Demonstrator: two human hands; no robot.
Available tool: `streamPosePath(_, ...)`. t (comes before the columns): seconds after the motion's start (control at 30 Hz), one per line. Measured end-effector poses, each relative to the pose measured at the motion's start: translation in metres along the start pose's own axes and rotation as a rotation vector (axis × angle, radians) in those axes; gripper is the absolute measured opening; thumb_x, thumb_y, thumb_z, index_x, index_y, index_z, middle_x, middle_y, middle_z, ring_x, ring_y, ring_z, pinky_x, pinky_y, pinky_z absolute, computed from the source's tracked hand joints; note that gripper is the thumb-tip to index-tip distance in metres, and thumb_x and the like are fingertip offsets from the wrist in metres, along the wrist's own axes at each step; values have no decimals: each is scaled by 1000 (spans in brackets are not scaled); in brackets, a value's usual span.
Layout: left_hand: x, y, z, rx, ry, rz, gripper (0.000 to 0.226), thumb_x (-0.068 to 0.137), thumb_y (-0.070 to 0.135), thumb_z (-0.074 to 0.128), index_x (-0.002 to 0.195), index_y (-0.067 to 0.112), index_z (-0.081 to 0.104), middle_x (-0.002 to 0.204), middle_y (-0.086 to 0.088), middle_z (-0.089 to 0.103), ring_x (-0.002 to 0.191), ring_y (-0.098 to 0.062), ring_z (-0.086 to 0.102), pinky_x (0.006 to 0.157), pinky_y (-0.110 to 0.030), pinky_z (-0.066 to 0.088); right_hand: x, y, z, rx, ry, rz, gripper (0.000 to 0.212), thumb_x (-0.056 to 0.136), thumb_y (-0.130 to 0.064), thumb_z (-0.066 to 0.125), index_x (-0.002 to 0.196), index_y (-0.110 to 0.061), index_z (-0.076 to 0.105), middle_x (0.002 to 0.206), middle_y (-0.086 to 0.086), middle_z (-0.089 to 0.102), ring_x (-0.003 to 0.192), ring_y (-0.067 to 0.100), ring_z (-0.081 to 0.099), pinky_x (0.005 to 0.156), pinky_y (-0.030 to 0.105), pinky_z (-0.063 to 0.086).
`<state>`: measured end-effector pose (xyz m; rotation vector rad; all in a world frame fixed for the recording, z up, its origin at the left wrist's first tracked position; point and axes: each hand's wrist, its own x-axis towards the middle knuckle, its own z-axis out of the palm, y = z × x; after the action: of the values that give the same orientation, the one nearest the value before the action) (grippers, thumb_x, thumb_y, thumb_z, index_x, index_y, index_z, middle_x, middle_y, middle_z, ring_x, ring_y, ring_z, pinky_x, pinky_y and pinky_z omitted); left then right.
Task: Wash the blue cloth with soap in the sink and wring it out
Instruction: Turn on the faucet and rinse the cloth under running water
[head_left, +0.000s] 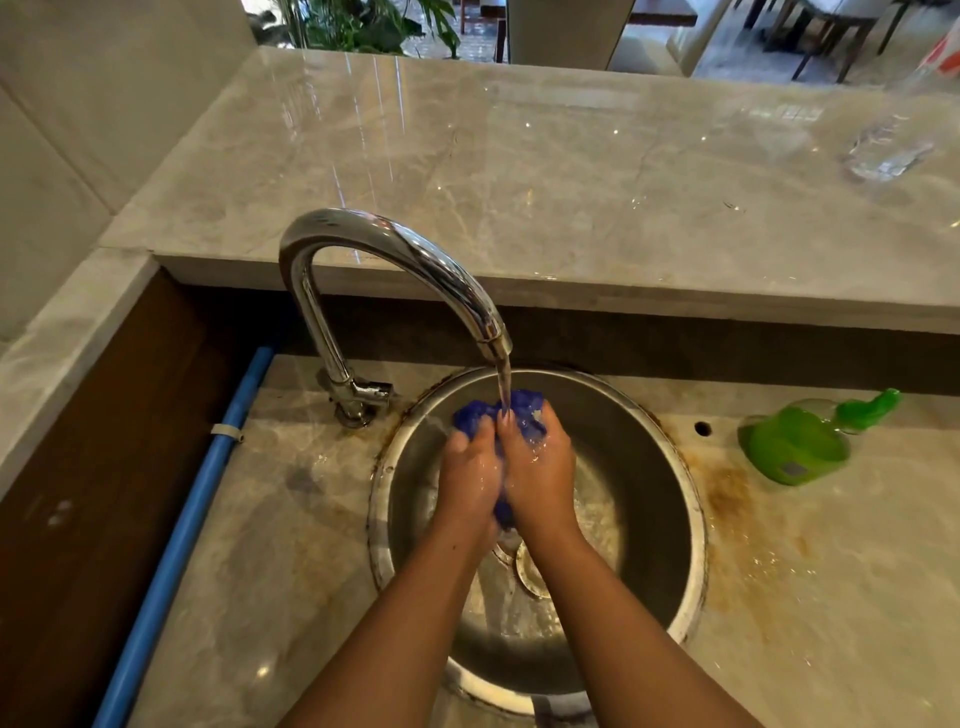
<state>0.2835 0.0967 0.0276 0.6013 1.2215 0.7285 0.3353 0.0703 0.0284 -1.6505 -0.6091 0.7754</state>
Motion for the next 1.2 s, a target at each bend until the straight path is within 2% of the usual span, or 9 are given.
streamPosePath(0.1,1,0,3,76,58,43,15,102,38,49,106,26,56,102,-10,70,89,-24,71,81,-43,59,5,3,5,-19,59,131,34,93,-47,59,101,-16,65,95,11,69,85,23,68,79,39,57)
streamPosePath(0.17,1,1,5,95,83,79,21,101,39,50,103,21,60,97,-11,71,85,-24,72,78,-40,59,7,0,7,-3,102,165,21,97,-37,58,87,-20,64,81,3,66,73,13,64,70,31,53)
streamPosePath(0.23,0,4,6,112,104,85,23,100,41,52,100,20,60,91,-9,71,83,-23,71,78,-40,59,8,-4,8,-4,119,155,29,100,-25,56,76,-12,65,65,2,62,57,10,58,58,27,48)
streamPosePath(0.37,-1,6,5,124,84,83,29,99,41,53,106,14,61,90,-9,71,80,-22,71,72,-39,59,15,-4,8,16,121,240,30,96,-17,55,74,-1,66,60,7,59,57,20,56,57,34,47)
streamPosePath(0.6,-1,16,-13,179,-45,109,12,97,27,60,108,21,63,104,-9,74,92,-26,74,88,-53,59,10,-6,-17,550,-147,598,23,99,-26,59,108,-7,65,99,15,76,89,29,75,72,42,61)
streamPosePath(0.8,-6,29,-27,326,-198,244,47,94,19,66,134,32,46,118,7,63,102,-14,66,89,-43,59,16,-1,-24,504,-190,980,38,94,-35,63,122,-9,64,97,20,77,77,36,76,59,43,61)
streamPosePath(0.93,-6,35,-29,281,-235,254,25,98,22,59,122,30,56,118,-3,69,106,-24,69,95,-52,55,11,1,-21,588,-259,945,40,93,-31,63,122,-4,63,104,22,75,81,36,76,61,43,63)
streamPosePath(1.07,-6,38,-31,84,-165,135,16,101,21,54,111,31,60,115,-8,69,104,-33,69,90,-60,55,19,8,-27,541,-45,695,22,100,-25,56,116,-11,61,113,18,71,94,32,73,80,48,62)
streamPosePath(1.2,-4,42,-37,-62,-183,113,27,98,12,57,124,17,58,113,-9,68,100,-31,68,89,-51,57,15,27,-36,692,96,727,33,99,-32,55,122,-8,60,101,11,71,75,17,69,70,32,56)
